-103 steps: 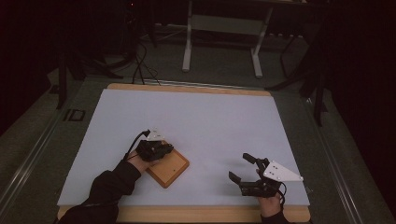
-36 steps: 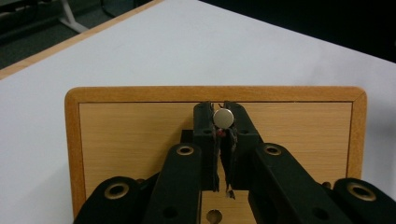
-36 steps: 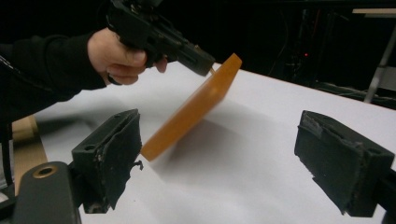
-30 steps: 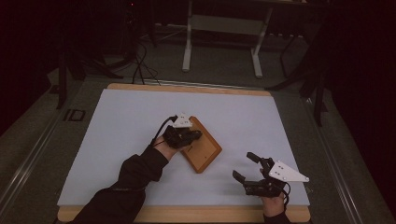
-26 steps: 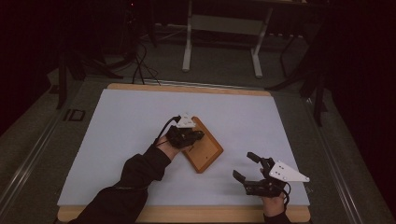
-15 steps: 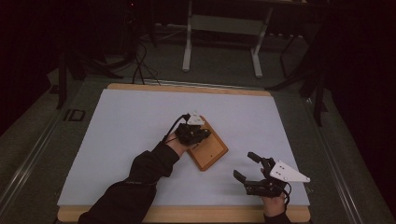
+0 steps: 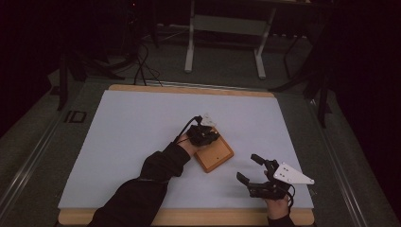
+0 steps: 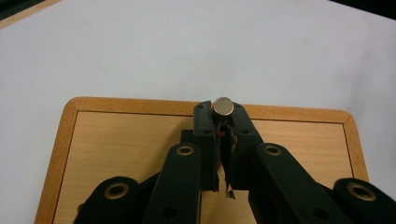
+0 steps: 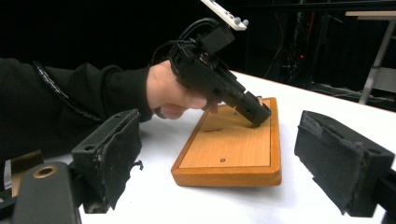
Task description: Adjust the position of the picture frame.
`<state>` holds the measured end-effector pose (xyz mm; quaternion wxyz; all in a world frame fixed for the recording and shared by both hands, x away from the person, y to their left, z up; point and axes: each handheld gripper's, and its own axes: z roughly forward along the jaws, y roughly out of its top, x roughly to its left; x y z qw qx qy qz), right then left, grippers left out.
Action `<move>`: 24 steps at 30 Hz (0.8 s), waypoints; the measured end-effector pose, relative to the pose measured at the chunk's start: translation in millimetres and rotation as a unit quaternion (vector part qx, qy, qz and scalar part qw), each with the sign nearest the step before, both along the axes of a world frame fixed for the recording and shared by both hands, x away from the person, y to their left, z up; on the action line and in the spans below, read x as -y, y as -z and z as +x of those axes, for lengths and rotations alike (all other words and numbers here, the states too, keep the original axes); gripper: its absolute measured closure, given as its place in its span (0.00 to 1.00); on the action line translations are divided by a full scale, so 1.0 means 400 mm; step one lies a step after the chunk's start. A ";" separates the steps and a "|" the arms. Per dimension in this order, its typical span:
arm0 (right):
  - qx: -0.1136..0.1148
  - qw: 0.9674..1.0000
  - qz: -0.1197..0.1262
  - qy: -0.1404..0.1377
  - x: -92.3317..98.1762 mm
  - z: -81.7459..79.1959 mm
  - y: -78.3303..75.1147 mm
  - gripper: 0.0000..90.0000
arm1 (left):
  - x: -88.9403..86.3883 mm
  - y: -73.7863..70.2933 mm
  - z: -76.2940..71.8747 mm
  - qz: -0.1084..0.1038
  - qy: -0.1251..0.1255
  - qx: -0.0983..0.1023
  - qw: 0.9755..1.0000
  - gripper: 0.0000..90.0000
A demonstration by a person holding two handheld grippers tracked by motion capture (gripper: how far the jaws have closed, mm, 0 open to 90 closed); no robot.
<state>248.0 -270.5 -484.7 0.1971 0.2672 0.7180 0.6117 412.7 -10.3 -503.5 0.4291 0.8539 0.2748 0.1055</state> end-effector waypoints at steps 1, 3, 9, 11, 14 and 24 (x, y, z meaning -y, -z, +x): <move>0.000 1.000 0.001 0.000 0.000 0.000 0.000 0.16 | 0.002 0.003 0.003 0.003 0.002 -0.002 1.000 0.95; -0.001 1.000 0.001 -0.001 0.000 0.001 0.001 0.16 | 0.007 0.008 0.006 0.006 0.002 -0.004 1.000 0.95; -0.003 1.000 0.002 -0.001 0.001 0.000 0.001 0.16 | 0.018 0.018 0.011 0.012 0.002 -0.009 1.000 0.95; -0.003 1.000 0.002 -0.001 0.000 0.000 0.002 0.16 | 0.020 0.021 0.013 0.015 0.003 -0.010 1.000 0.95; -0.004 1.000 0.002 -0.001 0.000 0.000 0.002 0.16 | 0.023 0.026 0.014 0.017 0.004 -0.012 1.000 0.95; -0.007 1.000 0.003 -0.001 0.001 0.000 0.002 0.16 | 0.033 0.040 0.018 0.021 0.004 -0.016 1.000 0.95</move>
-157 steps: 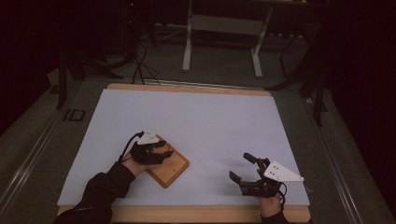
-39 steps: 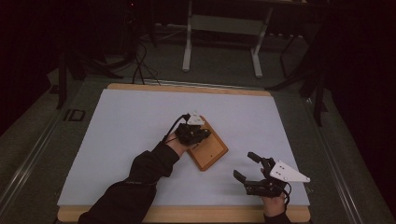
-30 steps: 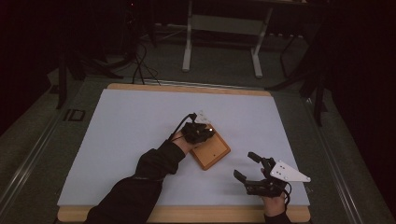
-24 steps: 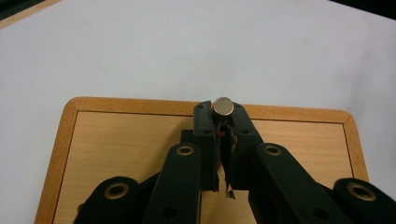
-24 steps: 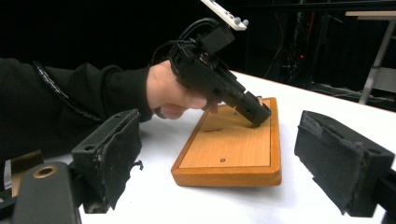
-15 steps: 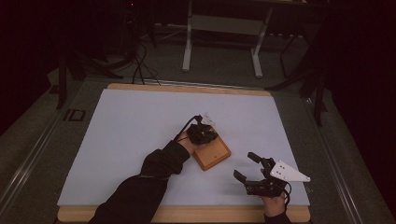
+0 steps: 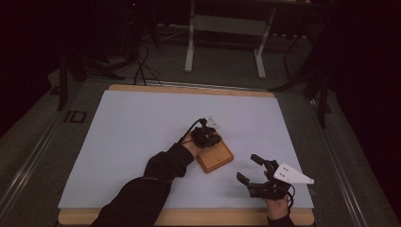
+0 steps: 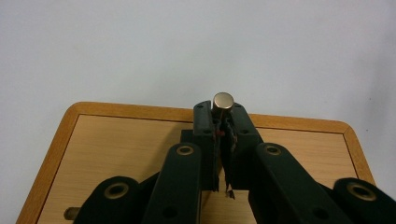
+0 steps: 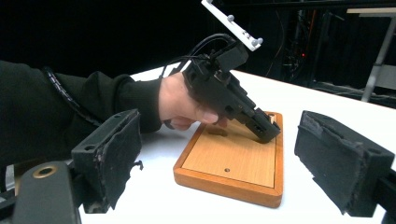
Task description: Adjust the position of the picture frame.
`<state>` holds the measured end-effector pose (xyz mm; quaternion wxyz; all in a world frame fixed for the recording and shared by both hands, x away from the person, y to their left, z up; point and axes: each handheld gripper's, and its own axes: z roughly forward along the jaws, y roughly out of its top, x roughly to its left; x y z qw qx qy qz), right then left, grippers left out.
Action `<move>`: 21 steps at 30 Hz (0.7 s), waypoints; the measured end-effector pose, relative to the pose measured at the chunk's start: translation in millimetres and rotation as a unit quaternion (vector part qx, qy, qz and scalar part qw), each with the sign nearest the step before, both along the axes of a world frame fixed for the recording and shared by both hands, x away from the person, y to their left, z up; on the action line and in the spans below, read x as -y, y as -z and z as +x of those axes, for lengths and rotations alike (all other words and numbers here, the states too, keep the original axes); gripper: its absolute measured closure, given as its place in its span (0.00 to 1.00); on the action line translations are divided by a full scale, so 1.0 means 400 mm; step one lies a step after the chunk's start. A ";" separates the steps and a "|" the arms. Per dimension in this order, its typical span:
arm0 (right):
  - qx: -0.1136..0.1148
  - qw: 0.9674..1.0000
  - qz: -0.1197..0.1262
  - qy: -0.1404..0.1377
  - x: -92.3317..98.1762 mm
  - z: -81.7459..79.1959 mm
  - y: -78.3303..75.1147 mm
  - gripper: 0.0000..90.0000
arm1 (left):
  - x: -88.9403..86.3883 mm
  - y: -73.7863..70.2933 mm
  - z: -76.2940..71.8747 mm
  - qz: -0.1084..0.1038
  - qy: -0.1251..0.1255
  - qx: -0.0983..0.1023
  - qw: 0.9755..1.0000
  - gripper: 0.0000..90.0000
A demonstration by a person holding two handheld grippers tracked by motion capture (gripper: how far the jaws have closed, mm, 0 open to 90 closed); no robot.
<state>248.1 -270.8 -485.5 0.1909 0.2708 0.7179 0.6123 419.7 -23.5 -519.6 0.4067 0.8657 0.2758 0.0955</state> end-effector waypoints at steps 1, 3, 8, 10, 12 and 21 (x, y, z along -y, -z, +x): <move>0.000 1.000 0.000 -0.001 0.000 0.000 0.000 0.16 | -0.001 0.000 0.001 -0.002 0.000 -0.002 1.000 0.95; 0.000 1.000 -0.001 -0.001 -0.002 0.000 0.000 0.16 | 0.000 0.000 0.000 -0.002 0.000 -0.001 1.000 0.95; -0.001 1.000 0.000 -0.001 -0.002 0.000 0.001 0.16 | 0.000 -0.003 0.000 0.000 0.002 -0.002 1.000 0.94; -0.001 1.000 0.000 -0.001 -0.001 0.000 0.001 0.16 | -0.003 -0.006 0.000 -0.009 0.009 -0.006 1.000 0.92; -0.001 1.000 0.001 -0.001 -0.001 0.000 0.000 0.16 | -0.009 -0.015 -0.001 -0.009 0.012 -0.003 1.000 0.87; -0.001 1.000 -0.002 -0.002 -0.003 -0.001 0.001 0.16 | -0.049 -0.052 -0.024 0.005 -0.009 0.026 1.000 0.81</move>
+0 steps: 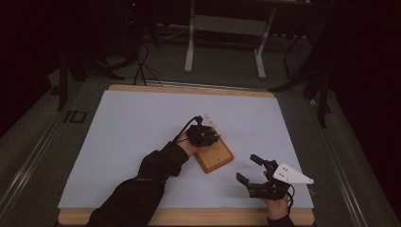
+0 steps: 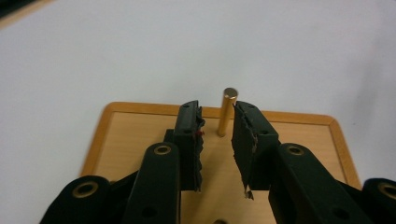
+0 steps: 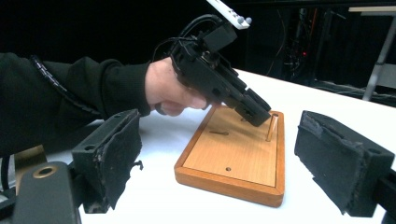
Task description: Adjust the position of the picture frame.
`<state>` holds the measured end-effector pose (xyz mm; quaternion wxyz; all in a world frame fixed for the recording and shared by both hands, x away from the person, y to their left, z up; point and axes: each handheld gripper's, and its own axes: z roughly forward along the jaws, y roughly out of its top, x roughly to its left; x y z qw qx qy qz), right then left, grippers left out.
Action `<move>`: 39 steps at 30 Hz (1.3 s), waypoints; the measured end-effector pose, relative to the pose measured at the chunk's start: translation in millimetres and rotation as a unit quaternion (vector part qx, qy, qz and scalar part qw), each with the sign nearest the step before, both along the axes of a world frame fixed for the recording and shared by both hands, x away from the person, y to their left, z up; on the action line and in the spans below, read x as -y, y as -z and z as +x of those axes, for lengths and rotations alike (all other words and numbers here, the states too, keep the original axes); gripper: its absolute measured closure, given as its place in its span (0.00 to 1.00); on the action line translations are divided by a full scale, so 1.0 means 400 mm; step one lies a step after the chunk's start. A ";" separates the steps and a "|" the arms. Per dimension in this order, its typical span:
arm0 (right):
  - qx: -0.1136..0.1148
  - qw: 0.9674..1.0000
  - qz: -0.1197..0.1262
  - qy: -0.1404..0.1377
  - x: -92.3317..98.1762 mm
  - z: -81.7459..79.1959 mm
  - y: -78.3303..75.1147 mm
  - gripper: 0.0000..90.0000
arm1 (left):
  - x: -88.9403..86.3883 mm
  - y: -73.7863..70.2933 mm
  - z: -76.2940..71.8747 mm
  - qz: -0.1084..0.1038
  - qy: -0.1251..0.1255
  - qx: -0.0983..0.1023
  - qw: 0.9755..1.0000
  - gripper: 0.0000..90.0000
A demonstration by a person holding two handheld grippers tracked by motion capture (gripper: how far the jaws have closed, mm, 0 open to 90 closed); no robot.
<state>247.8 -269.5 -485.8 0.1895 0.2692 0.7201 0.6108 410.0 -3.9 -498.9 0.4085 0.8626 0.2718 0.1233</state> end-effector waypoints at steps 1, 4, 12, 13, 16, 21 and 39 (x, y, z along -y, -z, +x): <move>0.001 1.000 -0.001 0.000 0.000 0.000 0.000 0.16 | -0.005 -0.001 0.001 0.000 -0.002 0.002 1.000 0.85; 0.001 1.000 0.000 -0.001 -0.001 0.001 0.000 0.16 | -0.015 0.000 0.016 -0.003 -0.009 -0.006 1.000 0.96; 0.000 1.000 0.000 0.000 0.000 0.000 0.000 0.16 | -0.006 0.015 0.056 0.000 -0.020 -0.015 1.000 1.00; 0.000 1.000 0.001 0.000 0.000 0.000 0.001 0.16 | 0.000 0.017 0.067 -0.005 -0.022 -0.017 1.000 1.00; 0.000 1.000 0.001 0.000 0.001 -0.001 0.000 0.16 | 0.009 0.019 0.087 -0.004 -0.023 -0.017 1.000 1.00; 0.000 1.000 0.003 0.001 0.004 -0.002 -0.001 0.16 | 0.031 0.017 0.117 0.009 -0.025 -0.013 1.000 1.00; -0.007 1.000 0.005 0.000 0.007 0.002 0.003 0.16 | 0.080 0.043 0.162 0.065 -0.015 -0.026 0.997 1.00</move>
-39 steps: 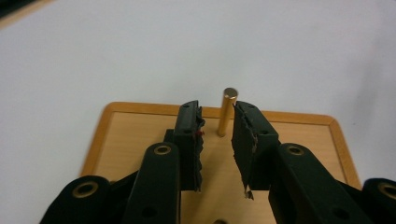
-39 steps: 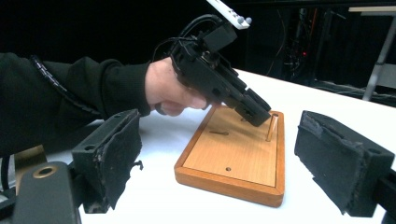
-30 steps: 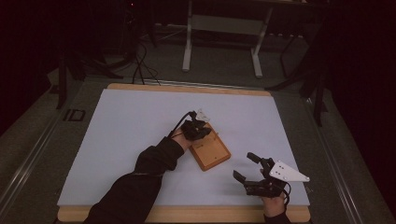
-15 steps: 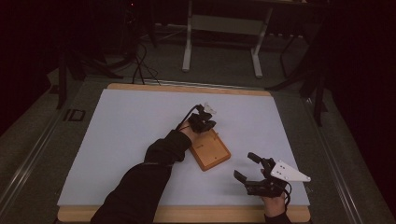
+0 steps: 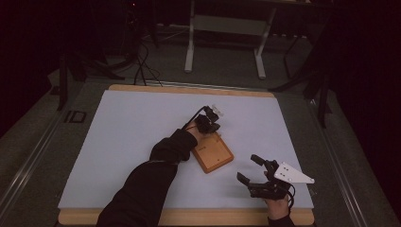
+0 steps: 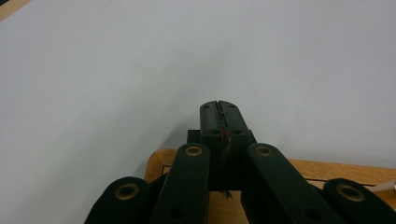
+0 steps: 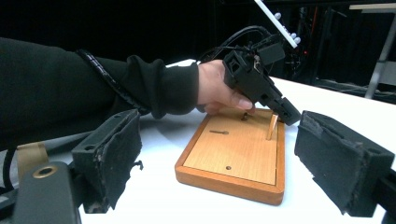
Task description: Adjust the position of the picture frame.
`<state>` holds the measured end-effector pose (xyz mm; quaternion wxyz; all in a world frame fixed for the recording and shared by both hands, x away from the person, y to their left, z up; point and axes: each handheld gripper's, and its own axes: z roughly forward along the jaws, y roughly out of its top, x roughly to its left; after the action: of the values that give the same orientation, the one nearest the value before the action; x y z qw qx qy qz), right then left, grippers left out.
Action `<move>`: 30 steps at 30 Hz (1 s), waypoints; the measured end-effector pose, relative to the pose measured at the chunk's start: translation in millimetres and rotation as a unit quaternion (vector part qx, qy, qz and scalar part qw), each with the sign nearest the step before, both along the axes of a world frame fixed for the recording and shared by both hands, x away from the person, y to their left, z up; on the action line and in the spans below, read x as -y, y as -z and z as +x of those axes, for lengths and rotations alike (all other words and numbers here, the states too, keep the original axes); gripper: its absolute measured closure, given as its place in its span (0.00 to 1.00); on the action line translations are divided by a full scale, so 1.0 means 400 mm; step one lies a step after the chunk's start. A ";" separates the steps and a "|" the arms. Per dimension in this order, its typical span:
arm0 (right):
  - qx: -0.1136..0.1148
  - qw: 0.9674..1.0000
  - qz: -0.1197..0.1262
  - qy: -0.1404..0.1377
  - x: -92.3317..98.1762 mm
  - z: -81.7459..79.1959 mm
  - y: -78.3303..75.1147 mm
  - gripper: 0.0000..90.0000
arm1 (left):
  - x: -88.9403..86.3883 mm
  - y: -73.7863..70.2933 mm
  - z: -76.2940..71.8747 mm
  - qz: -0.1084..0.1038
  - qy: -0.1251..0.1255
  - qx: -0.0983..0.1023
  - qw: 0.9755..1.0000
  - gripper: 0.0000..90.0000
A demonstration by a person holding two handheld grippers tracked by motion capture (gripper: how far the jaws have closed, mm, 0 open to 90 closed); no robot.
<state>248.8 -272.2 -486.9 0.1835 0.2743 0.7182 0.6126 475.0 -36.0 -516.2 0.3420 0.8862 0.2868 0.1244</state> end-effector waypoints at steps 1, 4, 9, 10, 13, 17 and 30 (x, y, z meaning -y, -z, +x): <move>0.000 1.000 -0.001 0.000 -0.001 0.000 0.000 0.16 | 0.000 -0.001 -0.001 0.002 0.002 0.000 1.000 1.00; 0.000 1.000 -0.002 0.000 -0.003 0.000 0.001 0.16 | 0.000 -0.002 -0.004 0.004 0.008 0.000 1.000 1.00; 0.000 1.000 -0.001 0.001 -0.002 0.000 0.001 0.16 | -0.011 -0.004 -0.005 0.012 0.011 -0.002 1.000 1.00; 0.000 1.000 -0.001 0.000 -0.002 0.000 0.001 0.16 | -0.013 -0.005 -0.007 0.014 0.009 -0.004 1.000 1.00; 0.000 1.000 -0.002 0.000 -0.002 0.001 0.001 0.16 | -0.024 -0.004 -0.022 0.012 -0.007 -0.006 1.000 1.00; 0.001 1.000 -0.002 0.000 -0.003 -0.001 0.000 0.16 | -0.055 -0.002 -0.040 0.000 -0.008 -0.015 1.000 1.00; -0.002 1.000 -0.003 0.000 -0.005 0.001 0.003 0.16 | -0.076 0.011 -0.013 0.000 -0.002 -0.016 1.000 1.00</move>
<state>249.4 -270.4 -488.1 0.1826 0.2754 0.7203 0.6099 469.8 -5.5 -520.5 0.3373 0.8874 0.2940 0.1104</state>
